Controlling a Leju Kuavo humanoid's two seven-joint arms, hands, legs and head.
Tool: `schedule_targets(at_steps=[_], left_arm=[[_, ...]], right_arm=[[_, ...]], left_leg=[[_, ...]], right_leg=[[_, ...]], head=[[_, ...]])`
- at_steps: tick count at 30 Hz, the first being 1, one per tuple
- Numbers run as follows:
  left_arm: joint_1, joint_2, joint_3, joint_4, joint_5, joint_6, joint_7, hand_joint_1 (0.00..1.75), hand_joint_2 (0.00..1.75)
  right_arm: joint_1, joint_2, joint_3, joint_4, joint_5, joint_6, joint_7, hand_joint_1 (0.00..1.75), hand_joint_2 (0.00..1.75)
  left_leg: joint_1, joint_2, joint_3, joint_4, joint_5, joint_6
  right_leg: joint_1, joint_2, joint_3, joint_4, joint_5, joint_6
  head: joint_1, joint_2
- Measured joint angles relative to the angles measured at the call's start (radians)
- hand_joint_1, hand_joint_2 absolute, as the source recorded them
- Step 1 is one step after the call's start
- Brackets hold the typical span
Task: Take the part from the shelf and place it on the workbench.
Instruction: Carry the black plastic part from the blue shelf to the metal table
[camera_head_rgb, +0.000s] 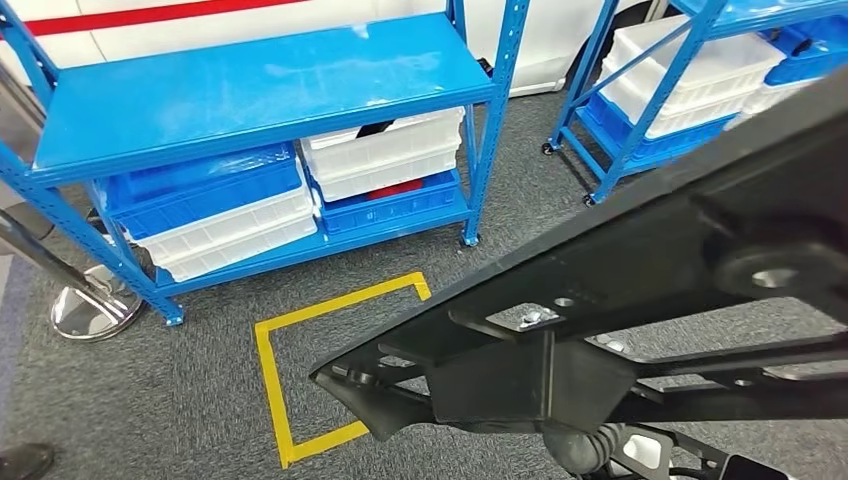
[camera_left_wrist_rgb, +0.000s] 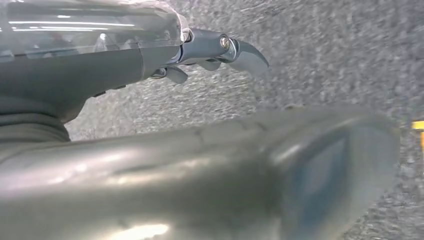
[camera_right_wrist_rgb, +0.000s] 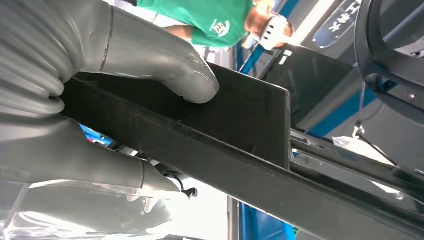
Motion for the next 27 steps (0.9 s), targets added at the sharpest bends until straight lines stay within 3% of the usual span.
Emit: schedule_targets(at_steps=[2, 4, 5, 6, 7, 9, 10, 12, 14, 16, 18, 19, 20, 21, 22, 23, 25, 27], left_arm=[[-0.004, 0.001, -0.004, 0.0, -0.004, 0.012, -0.011, 0.0, 0.0], [-0.003, 0.002, -0.01, 0.0, -0.013, 0.033, -0.026, 0.0, 0.0], [-0.002, 0.002, -0.014, 0.0, -0.021, 0.042, -0.031, 0.0, 0.0], [-0.002, 0.002, -0.019, 0.0, -0.028, 0.049, -0.035, 0.0, 0.0], [-0.003, 0.002, -0.024, 0.0, -0.035, 0.054, -0.035, 0.0, 0.0], [-0.005, 0.002, -0.034, 0.0, -0.049, 0.056, -0.029, 0.0, 0.0], [-0.005, 0.001, -0.04, 0.0, -0.058, 0.054, -0.023, 0.0, 0.0], [-0.003, 0.001, -0.054, 0.0, -0.076, 0.044, -0.011, 0.0, 0.0], [-0.003, 0.001, -0.067, 0.0, -0.089, 0.032, -0.006, 0.0, 0.0], [-0.004, 0.003, -0.076, 0.0, -0.09, 0.023, -0.02, 0.0, 0.0], [-0.004, 0.004, -0.078, 0.0, -0.085, 0.018, -0.039, 0.0, 0.0], [-0.002, 0.005, -0.079, 0.0, -0.083, 0.018, -0.045, 0.0, 0.0], [0.0, 0.005, -0.079, 0.0, -0.08, 0.018, -0.05, 0.0, 0.0], [0.001, 0.005, -0.079, 0.0, -0.075, 0.018, -0.057, 0.0, 0.0], [0.001, 0.006, -0.079, 0.0, -0.068, 0.019, -0.065, 0.0, 0.0], [0.0, 0.006, -0.078, 0.0, -0.061, 0.022, -0.072, 0.0, 0.0], [-0.005, 0.006, -0.077, 0.0, -0.049, 0.032, -0.08, 0.0, 0.0], [-0.009, 0.006, -0.073, 0.0, -0.039, 0.043, -0.082, 0.0, 0.0]], right_arm=[[-0.004, -0.012, 0.002, -0.005, 0.0, -0.004, 0.0, 1.75, 1.75], [-0.007, -0.02, 0.005, -0.009, -0.007, -0.001, 0.0, 1.75, 1.75], [-0.007, -0.023, 0.006, -0.01, -0.012, 0.005, 0.0, 1.75, 1.75], [-0.007, -0.026, 0.007, -0.011, -0.017, 0.013, 0.0, 1.75, 1.75], [-0.007, -0.028, 0.007, -0.011, -0.02, 0.02, 0.0, 1.75, 1.75], [-0.007, -0.029, 0.007, -0.015, -0.021, 0.025, 0.0, 1.75, 1.75], [-0.006, -0.029, 0.007, -0.019, -0.016, 0.02, 0.0, 1.75, 1.75], [0.001, -0.029, 0.01, -0.032, 0.002, -0.002, 0.0, 1.75, 1.75], [0.012, -0.031, 0.021, -0.044, 0.014, -0.034, 0.0, 1.75, 1.75], [0.006, -0.036, 0.042, -0.05, 0.015, -0.054, 0.0, 1.75, 1.75], [-0.007, -0.042, 0.063, -0.05, 0.012, -0.06, 0.0, 1.75, 1.75], [-0.01, -0.044, 0.072, -0.049, 0.012, -0.062, 0.0, 1.75, 1.75], [-0.011, -0.046, 0.08, -0.049, 0.011, -0.062, 0.0, 1.75, 1.75], [-0.013, -0.049, 0.086, -0.047, 0.011, -0.059, 0.0, 1.75, 1.75], [-0.016, -0.051, 0.092, -0.045, 0.011, -0.054, 0.0, 1.75, 1.75], [-0.023, -0.053, 0.099, -0.039, 0.011, -0.047, 0.0, 1.75, 1.75], [-0.052, -0.055, 0.115, -0.015, 0.011, -0.034, 0.001, 1.75, 1.75], [-0.088, -0.056, 0.13, 0.025, 0.011, -0.031, 0.001, 1.75, 1.75]], left_leg=[[0.002, 0.023, 0.0, -0.005, 0.005, 0.009], [-0.002, 0.047, -0.002, -0.005, 0.006, 0.011], [-0.004, 0.06, -0.003, -0.005, 0.006, 0.012], [-0.006, 0.071, -0.003, -0.005, 0.006, 0.012], [-0.007, 0.081, -0.003, -0.005, 0.005, 0.012], [-0.01, 0.099, 0.0, -0.005, 0.004, 0.011], [-0.012, 0.106, 0.0, -0.005, 0.004, 0.009], [-0.016, 0.121, 0.0, -0.007, 0.003, 0.002], [-0.018, 0.135, 0.003, -0.01, 0.001, -0.007], [-0.016, 0.111, -0.005, 0.018, -0.025, -0.016], [-0.014, 0.068, -0.048, 0.121, -0.086, -0.02], [-0.013, 0.057, -0.078, 0.189, -0.115, -0.021], [-0.012, 0.052, -0.102, 0.241, -0.13, -0.023], [-0.011, 0.051, -0.111, 0.261, -0.126, -0.025], [-0.01, 0.049, -0.103, 0.242, -0.103, -0.026], [-0.007, 0.044, -0.079, 0.188, -0.065, -0.028], [0.0, 0.006, -0.023, 0.065, -0.015, -0.029], [0.003, -0.022, -0.003, 0.014, -0.007, -0.023]], right_leg=[[-0.001, -0.048, -0.034, 0.077, -0.05, 0.01], [-0.005, -0.087, -0.088, 0.203, -0.113, 0.018], [-0.006, -0.093, -0.103, 0.243, -0.125, 0.02], [-0.007, -0.097, -0.101, 0.249, -0.119, 0.02], [-0.007, -0.101, -0.08, 0.216, -0.096, 0.018], [-0.002, -0.127, -0.005, 0.083, -0.04, 0.006], [0.005, -0.144, 0.025, 0.025, -0.024, -0.002], [0.016, -0.163, 0.046, -0.023, -0.021, -0.014], [0.014, -0.146, 0.045, -0.033, -0.014, -0.024], [0.006, -0.128, 0.049, -0.048, -0.004, -0.036], [0.004, -0.109, 0.05, -0.055, 0.002, -0.044], [0.004, -0.098, 0.048, -0.054, 0.003, -0.046], [0.004, -0.087, 0.047, -0.053, 0.004, -0.046], [0.004, -0.075, 0.047, -0.051, 0.004, -0.046], [0.003, -0.063, 0.047, -0.047, 0.003, -0.044], [0.001, -0.051, 0.046, -0.043, 0.002, -0.042], [0.0, -0.026, 0.038, -0.027, -0.002, -0.034], [0.0, -0.005, 0.023, -0.015, -0.001, -0.02]], head=[[0.0, 0.0], [0.0, 0.0], [0.0, 0.0], [0.0, 0.0], [0.0, 0.0], [0.0, 0.0], [0.0, 0.0], [0.0, 0.0], [0.0, 0.0], [0.0, 0.0], [0.0, 0.0], [0.0, 0.0], [0.0, 0.0], [0.0, 0.0], [0.0, 0.0], [0.0, 0.0], [0.0, 0.0], [0.0, 0.0]])
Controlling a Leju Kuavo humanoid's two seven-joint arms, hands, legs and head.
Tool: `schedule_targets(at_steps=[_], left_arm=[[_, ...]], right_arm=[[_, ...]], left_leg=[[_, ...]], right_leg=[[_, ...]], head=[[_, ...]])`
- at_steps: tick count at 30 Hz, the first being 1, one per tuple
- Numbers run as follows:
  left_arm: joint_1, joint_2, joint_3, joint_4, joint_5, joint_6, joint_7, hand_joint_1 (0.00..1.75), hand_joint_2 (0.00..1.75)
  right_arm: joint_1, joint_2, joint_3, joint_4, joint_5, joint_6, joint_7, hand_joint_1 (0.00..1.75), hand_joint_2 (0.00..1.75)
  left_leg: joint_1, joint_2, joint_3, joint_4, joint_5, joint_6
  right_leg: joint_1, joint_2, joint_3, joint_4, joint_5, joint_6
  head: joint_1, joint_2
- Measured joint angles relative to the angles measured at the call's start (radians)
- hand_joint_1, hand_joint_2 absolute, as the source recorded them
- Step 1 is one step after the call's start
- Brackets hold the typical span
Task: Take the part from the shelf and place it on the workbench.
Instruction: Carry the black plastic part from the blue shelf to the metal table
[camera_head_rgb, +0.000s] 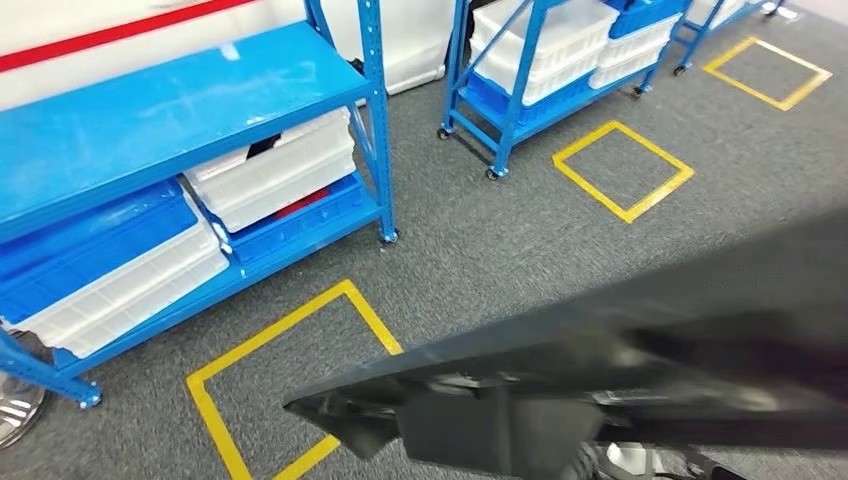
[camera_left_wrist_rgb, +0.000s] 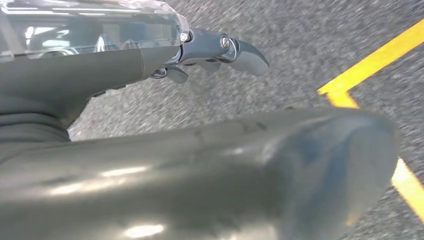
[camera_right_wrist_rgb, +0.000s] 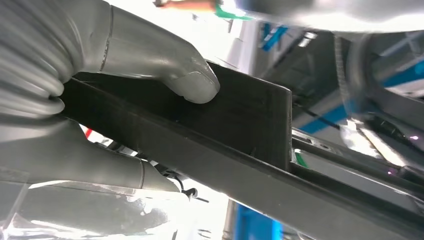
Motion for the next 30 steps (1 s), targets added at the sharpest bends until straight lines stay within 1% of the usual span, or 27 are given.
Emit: schedule_targets(at_steps=[2, 3, 4, 5, 6, 7, 8, 9, 10, 11, 12, 14, 15, 16, 18, 19, 20, 21, 22, 23, 24, 25, 26, 27, 28, 29, 30], left_arm=[[-0.005, 0.0, 0.003, 0.0, 0.005, 0.005, -0.001, 0.0, 0.0], [-0.007, 0.0, 0.003, 0.0, 0.006, 0.006, -0.001, 0.0, 0.0], [-0.009, 0.0, 0.003, 0.0, 0.006, 0.006, -0.002, 0.0, 0.0], [-0.01, 0.0, 0.004, 0.0, 0.006, 0.006, -0.002, 0.0, 0.0], [-0.009, 0.001, 0.004, 0.0, 0.006, 0.007, -0.002, 0.0, 0.0], [-0.008, 0.002, 0.004, 0.0, 0.007, 0.008, -0.003, 0.0, 0.0], [-0.006, 0.002, 0.005, 0.0, 0.008, 0.009, -0.003, 0.0, 0.0], [-0.006, 0.002, 0.006, 0.0, 0.01, 0.01, -0.003, 0.0, 0.0], [-0.005, 0.003, 0.008, 0.0, 0.013, 0.011, -0.003, 0.0, 0.0], [-0.005, 0.003, 0.01, 0.0, 0.016, 0.012, -0.004, 0.0, 0.0], [-0.005, 0.003, 0.011, 0.0, 0.018, 0.012, -0.006, 0.0, 0.0], [-0.001, 0.003, 0.013, 0.0, 0.019, 0.012, -0.008, 0.0, 0.0], [0.002, 0.004, 0.015, 0.0, 0.021, 0.011, -0.006, 0.0, 0.0], [0.006, 0.005, 0.018, 0.0, 0.024, 0.011, -0.002, 0.0, 0.0], [0.009, 0.008, 0.025, 0.0, 0.027, 0.012, 0.012, 0.0, 0.0], [0.011, 0.01, 0.027, 0.0, 0.027, 0.013, 0.019, 0.0, 0.0], [0.014, 0.011, 0.029, 0.0, 0.027, 0.014, 0.025, 0.0, 0.0], [0.019, 0.012, 0.031, 0.0, 0.027, 0.015, 0.031, 0.0, 0.0], [0.025, 0.013, 0.032, 0.0, 0.026, 0.015, 0.036, 0.0, 0.0], [0.032, 0.014, 0.034, 0.0, 0.026, 0.014, 0.04, 0.0, 0.0], [0.037, 0.015, 0.035, 0.0, 0.025, 0.012, 0.044, 0.0, 0.0], [0.041, 0.015, 0.036, 0.0, 0.025, 0.01, 0.045, 0.0, 0.0], [0.043, 0.015, 0.037, 0.0, 0.025, 0.008, 0.046, 0.0, 0.0], [0.044, 0.015, 0.037, 0.0, 0.026, 0.007, 0.045, 0.0, 0.0], [0.044, 0.013, 0.039, 0.0, 0.028, 0.007, 0.043, 0.0, 0.0], [0.043, 0.012, 0.042, 0.0, 0.032, 0.009, 0.04, 0.0, 0.0], [0.042, 0.01, 0.046, 0.0, 0.035, 0.012, 0.037, 0.0, 0.0]], right_arm=[[-0.021, 0.0, 0.008, 0.034, -0.001, 0.001, 0.0, 1.75, 1.75], [-0.028, -0.001, 0.01, 0.046, -0.002, 0.002, 0.0, 1.75, 1.75], [-0.036, -0.001, 0.012, 0.056, -0.002, 0.002, 0.0, 1.75, 1.75], [-0.044, -0.001, 0.015, 0.065, -0.002, 0.003, 0.0, 1.75, 1.75], [-0.051, -0.002, 0.016, 0.073, -0.003, 0.003, 0.0, 1.75, 1.75], [-0.056, -0.002, 0.017, 0.081, -0.003, 0.003, 0.0, 1.75, 1.75], [-0.058, -0.002, 0.019, 0.089, -0.002, 0.003, 0.0, 1.75, 1.75], [-0.059, -0.002, 0.02, 0.096, 0.0, 0.003, 0.0, 1.75, 1.75], [-0.063, -0.003, 0.022, 0.105, 0.002, 0.005, 0.0, 1.75, 1.75], [-0.068, -0.003, 0.024, 0.115, 0.009, 0.008, 0.0, 1.75, 1.75], [-0.076, -0.003, 0.027, 0.126, 0.019, 0.011, 0.0, 1.75, 1.75], [-0.092, -0.003, 0.033, 0.154, 0.063, 0.006, 0.0, 1.75, 1.75], [-0.097, -0.003, 0.037, 0.169, 0.092, -0.004, 0.0, 1.75, 1.75], [-0.101, -0.004, 0.042, 0.186, 0.127, -0.017, 0.0, 1.75, 1.75], [-0.103, -0.008, 0.052, 0.217, 0.188, -0.046, 0.0, 1.75, 1.75], [-0.104, -0.01, 0.055, 0.231, 0.211, -0.063, 0.0, 1.75, 1.75], [-0.106, -0.012, 0.058, 0.242, 0.226, -0.08, 0.0, 1.75, 1.75], [-0.107, -0.014, 0.059, 0.252, 0.236, -0.096, 0.0, 1.75, 1.75], [-0.106, -0.017, 0.06, 0.261, 0.241, -0.116, 0.0, 1.75, 1.75], [-0.1, -0.02, 0.061, 0.268, 0.242, -0.134, 0.0, 1.75, 1.75], [-0.091, -0.026, 0.061, 0.271, 0.239, -0.151, 0.0, 1.75, 1.75], [-0.08, -0.034, 0.061, 0.273, 0.233, -0.164, 0.0, 1.75, 1.75], [-0.071, -0.042, 0.061, 0.273, 0.223, -0.172, 0.0, 1.75, 1.75], [-0.063, -0.049, 0.06, 0.272, 0.211, -0.174, 0.0, 1.75, 1.75], [-0.058, -0.055, 0.058, 0.269, 0.2, -0.173, -0.001, 1.75, 1.75], [-0.054, -0.059, 0.055, 0.265, 0.189, -0.17, -0.001, 1.75, 1.75], [-0.052, -0.062, 0.051, 0.26, 0.18, -0.166, -0.001, 1.75, 1.75]], left_leg=[[-0.002, 0.012, -0.003, -0.003, 0.005, 0.012], [-0.002, 0.021, -0.004, -0.006, 0.008, 0.019], [-0.001, 0.031, -0.005, -0.008, 0.012, 0.025], [-0.001, 0.042, -0.005, -0.011, 0.015, 0.03], [-0.003, 0.053, -0.005, -0.011, 0.015, 0.033], [-0.005, 0.065, -0.006, -0.011, 0.015, 0.034], [-0.007, 0.077, -0.007, -0.011, 0.014, 0.035], [-0.009, 0.088, -0.007, -0.011, 0.014, 0.035], [-0.01, 0.099, -0.007, -0.011, 0.013, 0.036], [-0.011, 0.109, -0.006, -0.011, 0.012, 0.036], [-0.012, 0.119, -0.004, -0.011, 0.011, 0.035], [-0.016, 0.136, -0.001, -0.012, 0.007, 0.031], [-0.018, 0.145, 0.001, -0.013, 0.006, 0.027], [-0.019, 0.155, 0.002, -0.016, 0.005, 0.023], [-0.019, 0.169, 0.007, -0.019, 0.002, 0.014], [-0.019, 0.158, 0.005, -0.012, -0.006, 0.01], [-0.018, 0.138, -0.005, 0.015, -0.025, 0.008], [-0.017, 0.113, -0.025, 0.061, -0.052, 0.006], [-0.017, 0.09, -0.056, 0.127, -0.084, 0.005], [-0.016, 0.079, -0.09, 0.195, -0.11, 0.003], [-0.015, 0.074, -0.115, 0.242, -0.121, 0.0], [-0.014, 0.071, -0.126, 0.256, -0.112, -0.003], [-0.011, 0.07, -0.117, 0.227, -0.083, -0.006], [-0.007, 0.061, -0.092, 0.167, -0.043, -0.01], [-0.001, 0.04, -0.066, 0.107, -0.015, -0.013], [0.003, 0.019, -0.043, 0.057, 0.002, -0.012], [0.005, 0.002, -0.031, 0.027, 0.007, -0.008]], right_leg=[[-0.003, 0.018, -0.011, 0.002, 0.007, 0.014], [-0.003, 0.011, -0.016, 0.007, 0.004, 0.019], [-0.003, -0.007, -0.026, 0.025, -0.008, 0.024], [-0.003, -0.033, -0.044, 0.064, -0.031, 0.028], [-0.003, -0.062, -0.072, 0.122, -0.063, 0.033], [-0.004, -0.079, -0.104, 0.191, -0.095, 0.036], [-0.006, -0.088, -0.133, 0.252, -0.117, 0.038], [-0.007, -0.091, -0.148, 0.285, -0.121, 0.039], [-0.007, -0.093, -0.145, 0.28, -0.108, 0.037], [-0.006, -0.098, -0.121, 0.235, -0.079, 0.033], [-0.002, -0.112, -0.084, 0.164, -0.043, 0.025], [0.013, -0.153, -0.018, 0.037, -0.005, 0.006], [0.02, -0.166, -0.003, 0.005, -0.001, -0.002], [0.025, -0.166, -0.001, -0.004, -0.004, -0.006], [0.023, -0.145, 0.0, -0.018, 0.004, -0.016], [0.019, -0.135, 0.004, -0.028, 0.009, -0.021], [0.015, -0.126, 0.009, -0.038, 0.014, -0.025], [0.011, -0.117, 0.012, -0.044, 0.018, -0.028], [0.012, -0.105, 0.012, -0.045, 0.018, -0.031], [0.012, -0.092, 0.011, -0.043, 0.018, -0.031], [0.011, -0.078, 0.011, -0.041, 0.017, -0.031], [0.011, -0.065, 0.011, -0.038, 0.016, -0.03], [0.009, -0.052, 0.011, -0.033, 0.013, -0.027], [0.006, -0.039, 0.01, -0.025, 0.009, -0.023], [0.005, -0.026, 0.007, -0.015, 0.004, -0.017], [0.004, -0.013, 0.0, -0.003, -0.001, -0.011], [0.003, -0.001, -0.008, 0.008, -0.004, -0.004]], head=[[0.0, 0.0], [0.0, 0.0], [0.0, 0.0], [0.0, 0.0], [0.0, 0.0], [0.0, 0.0], [0.0, 0.0], [0.0, 0.0], [0.0, 0.0], [0.0, 0.0], [0.0, 0.0], [0.0, 0.0], [0.0, 0.0], [0.0, 0.0], [0.0, 0.0], [0.0, 0.0], [0.0, 0.0], [0.0, 0.0], [0.0, 0.0], [0.0, 0.0], [0.0, 0.0], [0.0, 0.0], [0.0, 0.0], [0.0, 0.0], [0.0, 0.0], [0.0, 0.0], [0.001, 0.0]])
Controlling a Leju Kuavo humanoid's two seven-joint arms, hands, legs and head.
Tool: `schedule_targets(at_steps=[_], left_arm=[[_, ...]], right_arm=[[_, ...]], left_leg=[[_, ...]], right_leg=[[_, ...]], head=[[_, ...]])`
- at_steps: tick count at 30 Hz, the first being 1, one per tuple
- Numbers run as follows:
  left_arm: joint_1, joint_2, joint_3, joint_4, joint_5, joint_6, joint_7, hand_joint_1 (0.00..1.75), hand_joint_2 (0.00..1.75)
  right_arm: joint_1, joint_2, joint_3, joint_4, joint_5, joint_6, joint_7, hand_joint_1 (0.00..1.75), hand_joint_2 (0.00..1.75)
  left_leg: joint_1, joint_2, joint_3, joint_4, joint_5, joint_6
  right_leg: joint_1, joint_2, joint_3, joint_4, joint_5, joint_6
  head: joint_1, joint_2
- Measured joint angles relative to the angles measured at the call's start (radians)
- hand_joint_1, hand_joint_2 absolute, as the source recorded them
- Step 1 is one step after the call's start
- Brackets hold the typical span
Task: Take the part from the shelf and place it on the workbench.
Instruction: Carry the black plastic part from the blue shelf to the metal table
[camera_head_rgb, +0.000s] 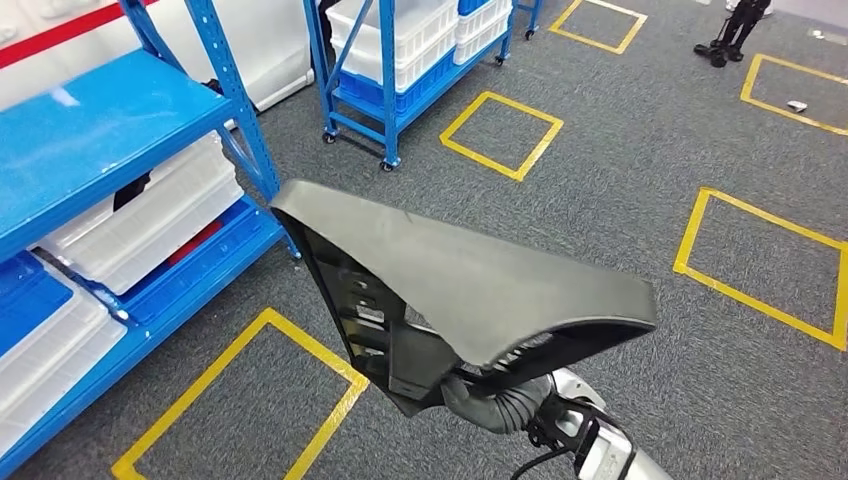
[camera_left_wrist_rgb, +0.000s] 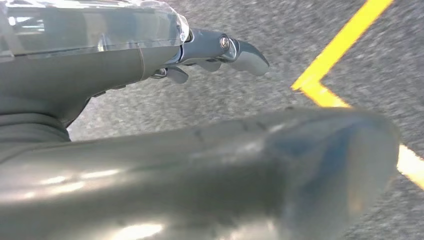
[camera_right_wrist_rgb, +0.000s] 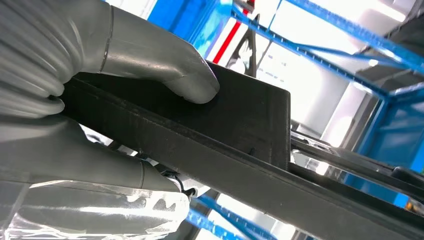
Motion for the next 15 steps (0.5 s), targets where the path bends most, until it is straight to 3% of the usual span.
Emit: schedule_targets(at_steps=[1, 3, 5, 7, 9, 10, 11, 12, 13, 15], left_arm=[[-0.002, -0.001, 0.004, 0.0, 0.003, 0.003, -0.002, 0.0, 0.0], [-0.006, -0.003, 0.008, 0.0, 0.007, 0.007, -0.004, 0.0, 0.0], [-0.011, -0.004, 0.009, 0.0, 0.009, 0.007, -0.004, 0.0, 0.0], [-0.012, -0.005, 0.012, 0.0, 0.012, 0.01, -0.001, 0.0, 0.0], [-0.01, -0.005, 0.019, 0.0, 0.019, 0.018, 0.009, 0.0, 0.0], [-0.01, -0.005, 0.022, 0.0, 0.02, 0.023, 0.013, 0.0, 0.0], [-0.011, -0.005, 0.024, 0.0, 0.02, 0.026, 0.017, 0.0, 0.0], [-0.011, -0.005, 0.026, 0.0, 0.017, 0.028, 0.018, 0.0, 0.0], [-0.011, -0.006, 0.027, 0.0, 0.013, 0.028, 0.02, 0.0, 0.0], [-0.009, -0.011, 0.028, 0.0, 0.009, 0.029, 0.02, 0.0, 0.0]], right_arm=[[0.002, -0.002, -0.005, -0.005, -0.007, 0.004, 0.0, 1.75, 1.75], [0.007, -0.007, -0.017, -0.012, -0.016, 0.008, 0.0, 1.75, 1.75], [0.008, -0.012, -0.026, -0.015, -0.018, 0.01, 0.0, 1.75, 1.75], [0.008, -0.014, -0.032, -0.018, -0.019, 0.013, 0.0, 1.75, 1.75], [0.014, -0.014, -0.04, -0.019, -0.02, 0.025, 0.0, 1.75, 1.75], [0.019, -0.014, -0.044, -0.02, -0.023, 0.034, 0.0, 1.75, 1.75], [0.026, -0.014, -0.05, -0.022, -0.028, 0.045, 0.0, 1.75, 1.75], [0.034, -0.014, -0.057, -0.027, -0.036, 0.057, 0.0, 1.75, 1.75], [0.045, -0.013, -0.067, -0.035, -0.046, 0.069, 0.0, 1.75, 1.75], [0.066, -0.008, -0.089, -0.059, -0.065, 0.097, 0.0, 1.75, 1.75]], left_leg=[[-0.002, -0.008, 0.003, -0.007, -0.006, 0.007], [-0.005, 0.011, 0.003, -0.01, -0.002, 0.022], [-0.004, 0.032, 0.005, -0.013, 0.001, 0.034], [-0.007, 0.054, 0.006, -0.015, 0.001, 0.041], [-0.012, 0.078, 0.006, -0.015, -0.001, 0.045], [-0.014, 0.089, 0.007, -0.015, -0.003, 0.046], [-0.016, 0.1, 0.009, -0.015, -0.004, 0.047], [-0.017, 0.109, 0.011, -0.015, -0.006, 0.047], [-0.018, 0.117, 0.015, -0.016, -0.008, 0.046], [-0.022, 0.133, 0.02, -0.02, -0.012, 0.042]], right_leg=[[-0.001, 0.011, -0.007, 0.006, 0.0, 0.006], [-0.004, 0.025, -0.016, 0.008, 0.004, 0.017], [-0.003, -0.012, -0.032, 0.04, -0.015, 0.026], [-0.003, -0.07, -0.081, 0.144, -0.069, 0.034], [-0.006, -0.089, -0.139, 0.26, -0.113, 0.038], [-0.006, -0.091, -0.15, 0.282, -0.113, 0.037], [-0.005, -0.093, -0.142, 0.267, -0.095, 0.033], [-0.003, -0.097, -0.115, 0.217, -0.065, 0.027], [0.003, -0.112, -0.078, 0.146, -0.034, 0.019], [0.021, -0.154, -0.018, 0.032, -0.004, 0.0]], head=[[0.0, 0.0], [0.001, 0.0], [0.001, 0.0], [0.001, 0.0], [0.001, 0.0], [0.001, 0.0], [0.001, 0.0], [0.001, 0.0], [0.001, 0.0], [0.001, 0.0]])
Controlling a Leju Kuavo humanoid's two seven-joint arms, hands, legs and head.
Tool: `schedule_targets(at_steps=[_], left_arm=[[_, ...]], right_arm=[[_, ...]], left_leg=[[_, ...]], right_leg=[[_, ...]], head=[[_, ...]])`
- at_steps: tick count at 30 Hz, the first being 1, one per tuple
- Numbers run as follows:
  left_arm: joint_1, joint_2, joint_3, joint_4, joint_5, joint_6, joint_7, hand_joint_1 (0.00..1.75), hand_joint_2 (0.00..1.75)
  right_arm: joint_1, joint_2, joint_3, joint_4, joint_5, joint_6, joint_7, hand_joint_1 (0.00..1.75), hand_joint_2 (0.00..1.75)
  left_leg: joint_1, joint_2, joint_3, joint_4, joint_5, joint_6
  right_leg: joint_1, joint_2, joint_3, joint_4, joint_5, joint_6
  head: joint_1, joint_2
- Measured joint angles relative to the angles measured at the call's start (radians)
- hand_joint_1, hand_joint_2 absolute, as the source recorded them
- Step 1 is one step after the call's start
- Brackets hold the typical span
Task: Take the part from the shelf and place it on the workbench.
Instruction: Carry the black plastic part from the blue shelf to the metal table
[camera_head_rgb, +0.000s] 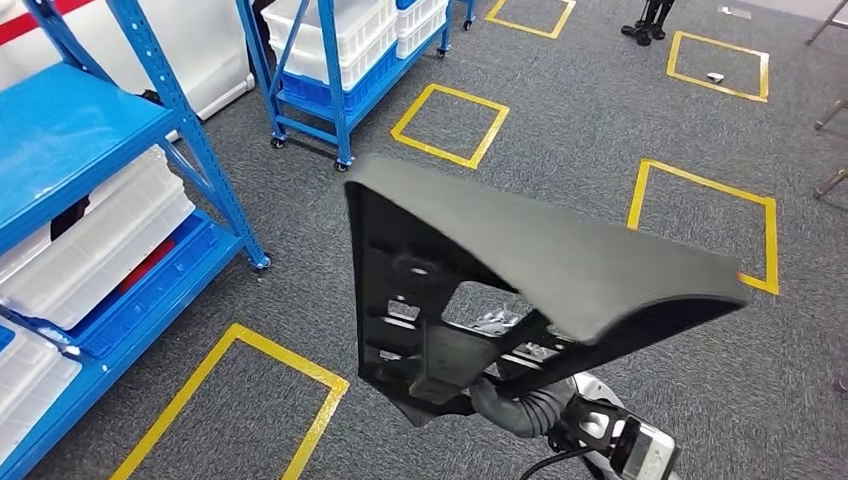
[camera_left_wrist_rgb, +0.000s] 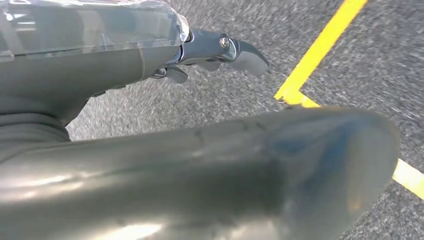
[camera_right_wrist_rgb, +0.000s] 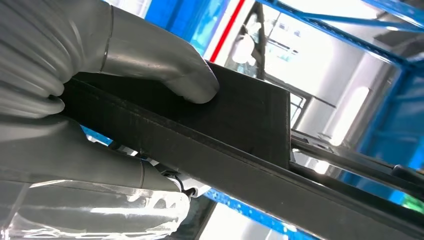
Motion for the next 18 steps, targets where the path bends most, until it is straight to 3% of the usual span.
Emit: schedule_targets(at_steps=[2, 4, 6, 8, 9, 10, 11, 13, 14, 16, 18], left_arm=[[0.003, -0.005, 0.003, 0.0, 0.0, 0.004, 0.002, 0.0, 0.0], [0.002, -0.01, 0.004, 0.0, 0.0, 0.008, 0.004, 0.0, 0.0], [0.001, -0.014, 0.005, 0.0, 0.0, 0.01, 0.005, 0.0, 0.0], [0.005, -0.016, 0.006, 0.0, 0.002, 0.012, 0.006, 0.0, 0.0], [0.007, -0.017, 0.008, 0.0, 0.005, 0.013, 0.006, 0.0, 0.0], [0.008, -0.017, 0.01, 0.0, 0.01, 0.013, 0.004, 0.0, 0.0], [0.009, -0.017, 0.013, 0.0, 0.016, 0.013, 0.0, 0.0, 0.0], [0.006, -0.017, 0.019, 0.0, 0.024, 0.01, -0.006, 0.0, 0.0], [0.004, -0.017, 0.022, 0.0, 0.025, 0.008, -0.008, 0.0, 0.0], [0.002, -0.019, 0.026, 0.0, 0.025, 0.006, -0.01, 0.0, 0.0], [0.001, -0.021, 0.029, 0.0, 0.026, 0.006, -0.012, 0.0, 0.0]], right_arm=[[0.024, 0.013, -0.02, -0.025, -0.014, 0.027, 0.0, 1.75, 1.75], [0.049, 0.029, -0.035, -0.046, -0.022, 0.044, 0.0, 1.75, 1.75], [0.061, 0.041, -0.042, -0.059, -0.026, 0.052, 0.0, 1.75, 1.75], [0.065, 0.053, -0.049, -0.063, -0.038, 0.074, 0.0, 1.75, 1.75], [0.068, 0.06, -0.054, -0.063, -0.048, 0.093, 0.0, 1.75, 1.75], [0.071, 0.067, -0.062, -0.063, -0.058, 0.114, 0.0, 1.75, 1.75], [0.073, 0.075, -0.072, -0.064, -0.068, 0.134, 0.0, 1.75, 1.75], [0.074, 0.091, -0.092, -0.069, -0.082, 0.162, 0.0, 1.75, 1.75], [0.075, 0.097, -0.101, -0.073, -0.087, 0.171, 0.0, 1.75, 1.75], [0.074, 0.107, -0.116, -0.079, -0.092, 0.177, 0.0, 1.75, 1.75], [0.075, 0.112, -0.126, -0.085, -0.094, 0.178, 0.0, 1.75, 1.75]], left_leg=[[-0.003, 0.019, 0.005, -0.006, -0.002, -0.007], [-0.003, 0.028, 0.014, -0.011, -0.007, -0.015], [-0.001, -0.004, 0.003, 0.03, -0.037, -0.021], [0.001, -0.047, -0.052, 0.146, -0.096, -0.024], [0.002, -0.056, -0.085, 0.21, -0.12, -0.026], [0.002, -0.061, -0.109, 0.251, -0.128, -0.027], [0.003, -0.063, -0.116, 0.257, -0.114, -0.029], [0.007, -0.072, -0.079, 0.161, -0.041, -0.033], [0.01, -0.091, -0.051, 0.097, -0.012, -0.036], [0.013, -0.125, -0.015, 0.019, 0.011, -0.031], [0.009, -0.124, -0.011, 0.01, 0.008, -0.018]], right_leg=[[0.012, -0.012, 0.014, -0.033, -0.002, -0.011], [0.009, 0.011, 0.02, -0.049, 0.005, -0.018], [0.0, 0.033, 0.035, -0.071, 0.014, -0.024], [-0.004, 0.055, 0.042, -0.078, 0.016, -0.03], [-0.004, 0.068, 0.042, -0.077, 0.015, -0.032], [-0.004, 0.082, 0.042, -0.075, 0.014, -0.032], [-0.004, 0.097, 0.042, -0.072, 0.013, -0.031], [-0.008, 0.123, 0.043, -0.061, 0.007, -0.024], [-0.01, 0.135, 0.041, -0.053, 0.002, -0.018], [-0.012, 0.156, 0.032, -0.034, -0.005, -0.006], [-0.014, 0.174, 0.022, -0.027, -0.005, 0.004]], head=[[0.0, 0.0], [0.0, 0.0], [0.0, 0.0], [0.0, 0.0], [0.0, 0.0], [0.0, 0.0], [0.0, 0.0], [0.0, 0.0], [0.0, 0.0], [0.0, 0.0], [0.0, 0.0]])
